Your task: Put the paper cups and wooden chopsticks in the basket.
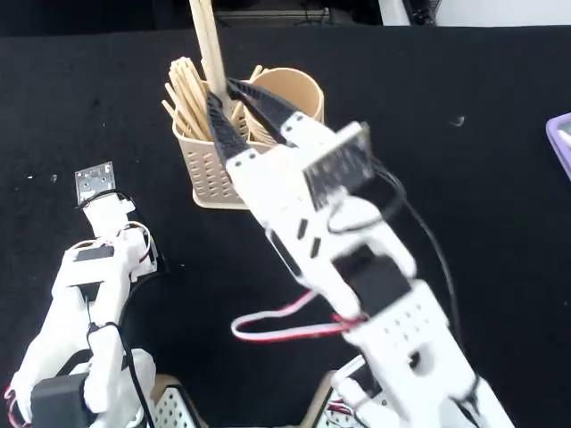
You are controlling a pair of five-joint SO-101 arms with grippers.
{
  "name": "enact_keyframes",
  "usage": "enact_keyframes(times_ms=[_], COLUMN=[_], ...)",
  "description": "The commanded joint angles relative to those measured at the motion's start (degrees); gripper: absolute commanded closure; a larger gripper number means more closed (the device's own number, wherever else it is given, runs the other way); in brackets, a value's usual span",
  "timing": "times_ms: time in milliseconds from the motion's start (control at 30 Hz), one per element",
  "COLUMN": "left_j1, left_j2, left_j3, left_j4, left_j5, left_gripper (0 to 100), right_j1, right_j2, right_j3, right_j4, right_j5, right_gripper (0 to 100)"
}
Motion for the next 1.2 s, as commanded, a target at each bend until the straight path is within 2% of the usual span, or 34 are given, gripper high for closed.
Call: enact_keyframes(times_ms=[0, 167, 333, 600, 1000, 1067, 1167], left_j1=[0.7, 0.7, 0.7, 0.7, 0.8, 0.8, 0.8], left_j2=[0.0, 0.0, 0.0, 0.0, 0.0, 0.0, 0.0], left_j3=[-2.9, -2.9, -2.9, -2.9, -2.8, -2.8, -2.8], left_j4=[-0.8, -0.8, -0.8, -0.8, -0.8, -0.8, -0.8], left_j5=[-0.4, -0.4, -0.4, -0.4, -0.4, -0.4, -0.4], left_gripper=[88, 88, 88, 88, 88, 88, 88], right_j1=[-0.2, -0.2, -0.1, 4.6, 4.6, 4.5, 4.6], right_j2=[9.9, 21.2, 27.6, 30.9, 31.4, 31.1, 31.1], right_j3=[-4.4, -9.3, -12.4, -10.6, -6.9, -7.6, -9.6], right_j4=[-8.8, -14.7, -15.6, -15.3, -13.2, -11.4, -9.0], right_j5=[-0.9, -0.9, -0.8, -0.8, -0.9, -1.1, -1.3], right_gripper=[98.7, 98.7, 98.7, 98.7, 98.5, 96.2, 86.9])
